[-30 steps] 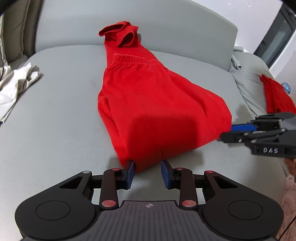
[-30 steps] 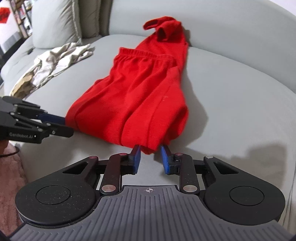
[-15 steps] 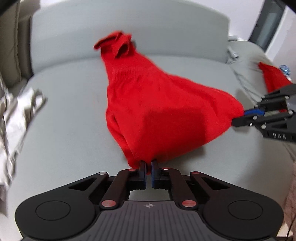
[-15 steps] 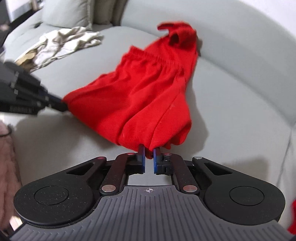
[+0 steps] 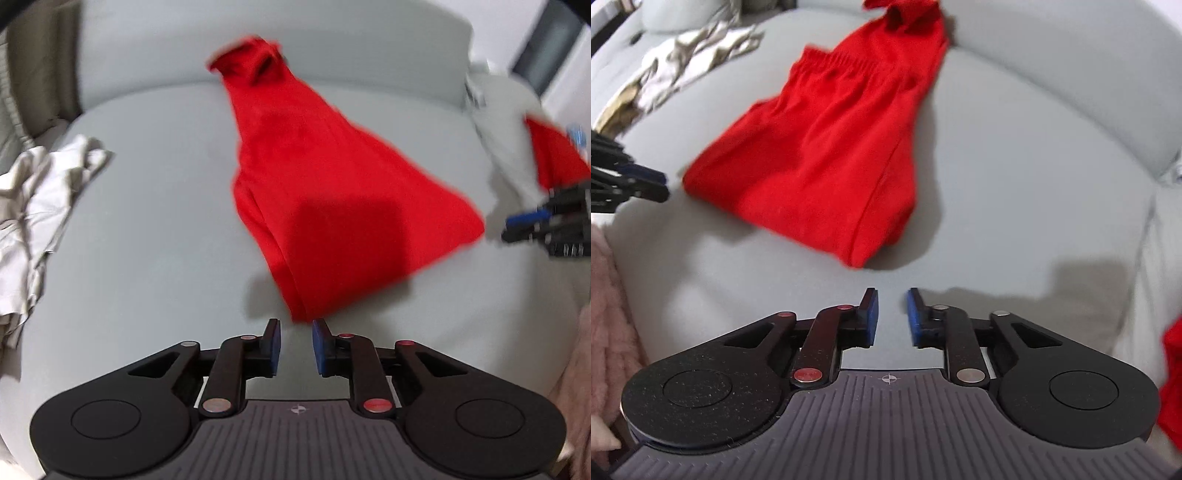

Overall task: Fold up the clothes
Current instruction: 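Fold the folded edge again toward the collar with both grippers and release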

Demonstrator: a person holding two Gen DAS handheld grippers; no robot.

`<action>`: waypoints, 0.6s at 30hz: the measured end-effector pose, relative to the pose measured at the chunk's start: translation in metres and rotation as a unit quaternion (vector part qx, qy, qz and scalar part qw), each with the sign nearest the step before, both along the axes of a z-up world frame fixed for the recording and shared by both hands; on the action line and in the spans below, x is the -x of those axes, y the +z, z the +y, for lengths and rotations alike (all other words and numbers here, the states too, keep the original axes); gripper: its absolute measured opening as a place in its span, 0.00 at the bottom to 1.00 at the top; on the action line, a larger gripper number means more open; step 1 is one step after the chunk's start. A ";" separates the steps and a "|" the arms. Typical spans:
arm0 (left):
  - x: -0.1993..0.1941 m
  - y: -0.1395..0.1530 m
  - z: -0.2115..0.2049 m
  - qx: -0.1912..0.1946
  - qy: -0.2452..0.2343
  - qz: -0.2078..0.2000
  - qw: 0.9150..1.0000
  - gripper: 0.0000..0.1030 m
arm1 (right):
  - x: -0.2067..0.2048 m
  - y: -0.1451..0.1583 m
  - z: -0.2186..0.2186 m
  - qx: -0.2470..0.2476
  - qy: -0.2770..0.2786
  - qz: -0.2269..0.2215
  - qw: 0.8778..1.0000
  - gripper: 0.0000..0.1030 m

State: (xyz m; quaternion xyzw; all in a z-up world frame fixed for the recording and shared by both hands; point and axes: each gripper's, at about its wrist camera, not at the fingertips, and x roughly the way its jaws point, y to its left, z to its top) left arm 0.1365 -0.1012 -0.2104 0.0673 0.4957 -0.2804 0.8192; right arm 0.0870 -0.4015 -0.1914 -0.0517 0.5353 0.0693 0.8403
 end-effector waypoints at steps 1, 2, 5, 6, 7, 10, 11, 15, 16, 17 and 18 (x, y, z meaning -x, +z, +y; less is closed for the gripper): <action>0.001 0.004 -0.004 0.003 -0.001 -0.006 1.000 0.18 | -0.002 0.004 0.002 0.001 0.001 -0.007 1.000 0.24; 0.000 0.012 -0.011 0.005 -0.004 -0.019 1.000 0.18 | -0.005 0.009 0.006 0.003 0.004 -0.017 1.000 0.24; -0.004 0.027 -0.029 0.008 -0.016 -0.043 0.999 0.21 | -0.019 0.024 0.021 0.005 0.022 -0.040 0.999 0.24; -0.006 0.032 -0.037 0.008 -0.020 -0.051 0.998 0.21 | -0.023 0.027 0.025 0.005 0.028 -0.044 0.999 0.24; -0.005 0.032 -0.043 0.007 -0.022 -0.052 0.998 0.21 | -0.028 0.030 0.029 0.005 0.034 -0.048 0.998 0.24; -0.007 0.025 -0.064 0.004 -0.032 -0.048 0.998 0.21 | -0.041 0.034 0.041 -0.001 0.042 -0.057 0.998 0.24; -0.006 0.020 -0.068 0.005 -0.031 -0.041 0.999 0.21 | -0.044 0.034 0.043 -0.004 0.040 -0.057 0.998 0.20; -0.003 -0.022 -0.079 -0.010 -0.020 0.014 1.000 0.17 | -0.060 0.007 0.046 -0.052 0.017 -0.029 0.998 0.10; -0.001 -0.035 -0.080 -0.041 -0.014 0.021 0.999 0.14 | -0.062 -0.005 0.045 -0.060 0.012 -0.015 0.998 0.10; 0.002 -0.043 -0.078 -0.064 -0.012 0.023 0.998 0.12 | -0.063 -0.016 0.044 -0.066 0.007 -0.002 0.998 0.06; 0.007 -0.044 -0.072 -0.059 -0.008 0.019 0.998 0.12 | -0.058 -0.023 0.040 -0.059 0.006 0.005 0.998 0.04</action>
